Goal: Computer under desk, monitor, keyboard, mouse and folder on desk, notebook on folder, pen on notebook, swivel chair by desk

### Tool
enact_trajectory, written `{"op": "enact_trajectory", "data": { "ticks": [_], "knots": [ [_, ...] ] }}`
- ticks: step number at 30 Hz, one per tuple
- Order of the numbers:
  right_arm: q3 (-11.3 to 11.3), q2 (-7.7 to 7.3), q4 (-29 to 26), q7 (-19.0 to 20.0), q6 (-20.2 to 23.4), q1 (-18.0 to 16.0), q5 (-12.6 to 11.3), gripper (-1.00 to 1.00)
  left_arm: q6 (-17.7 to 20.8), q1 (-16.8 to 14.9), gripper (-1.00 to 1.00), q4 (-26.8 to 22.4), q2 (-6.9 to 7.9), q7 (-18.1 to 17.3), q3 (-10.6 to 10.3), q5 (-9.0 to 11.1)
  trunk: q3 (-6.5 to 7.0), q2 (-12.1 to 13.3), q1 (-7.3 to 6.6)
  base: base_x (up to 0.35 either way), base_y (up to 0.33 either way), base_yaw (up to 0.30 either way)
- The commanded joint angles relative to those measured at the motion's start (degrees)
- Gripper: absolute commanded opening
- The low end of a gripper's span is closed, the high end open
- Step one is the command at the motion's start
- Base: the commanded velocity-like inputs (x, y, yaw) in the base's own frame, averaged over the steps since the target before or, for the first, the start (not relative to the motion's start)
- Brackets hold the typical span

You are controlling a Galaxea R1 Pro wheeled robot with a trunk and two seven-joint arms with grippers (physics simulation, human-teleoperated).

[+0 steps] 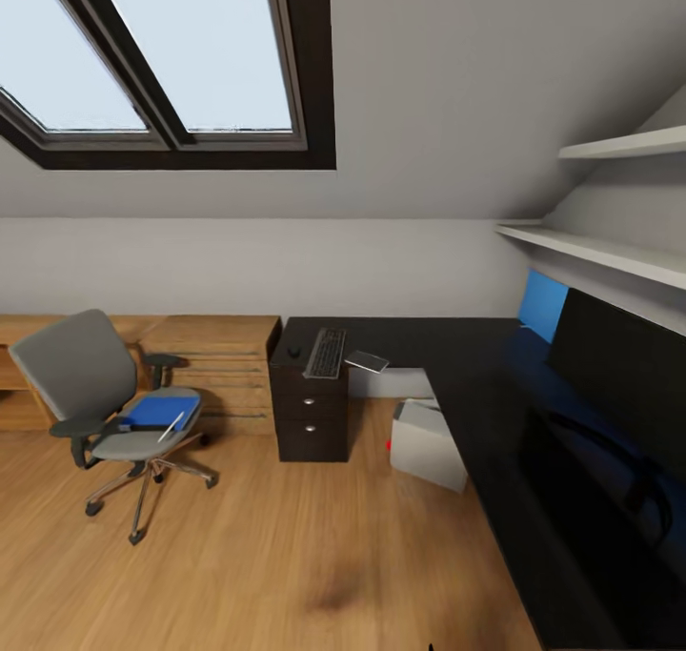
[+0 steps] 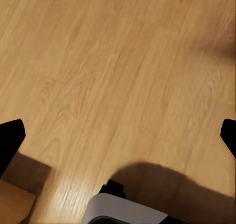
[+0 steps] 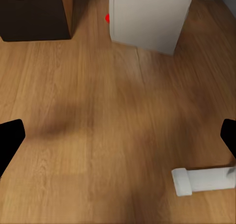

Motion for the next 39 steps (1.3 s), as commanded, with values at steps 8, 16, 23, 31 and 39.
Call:
{"op": "enact_trajectory", "data": {
  "ticks": [8, 16, 23, 31, 39],
  "knots": [
    [-0.50, -0.02, 0.04, -0.19, -0.15, -0.05, 0.61, 1.00, -0.14, -0.04, 1.00, 0.01, -0.01, 0.27, -0.48, 0.34, -0.11, -0.10, 0.06, 0.332, 0.015, 0.000],
    [-0.43, -0.06, 0.04, -0.19, -0.15, -0.05, 0.61, 1.00, -0.18, -0.04, 1.00, 0.01, -0.01, 0.27, -0.48, 0.34, -0.11, -0.10, 0.06, 0.332, 0.128, 0.000],
    [-0.37, -0.06, 0.04, -0.19, 0.23, -0.05, 0.61, 1.00, -0.21, -0.04, 1.00, 0.01, 0.00, 0.29, -0.46, 0.40, -0.11, -0.10, 0.06, 0.332, 0.072, 0.000],
    [-0.42, 0.02, 0.04, -0.19, 0.13, -0.05, 0.61, 1.00, -0.20, -0.04, 1.00, 0.01, 0.00, 0.29, -0.48, 0.41, -0.11, -0.10, 0.06, 0.335, 0.014, -0.001],
    [-0.42, 0.06, 0.04, -0.19, 0.05, -0.05, 0.61, 1.00, -0.15, -0.04, 1.00, 0.01, -0.01, 0.27, -0.48, 0.41, 0.08, -0.10, 0.06, 0.335, 0.104, -0.106]
  ]
}}
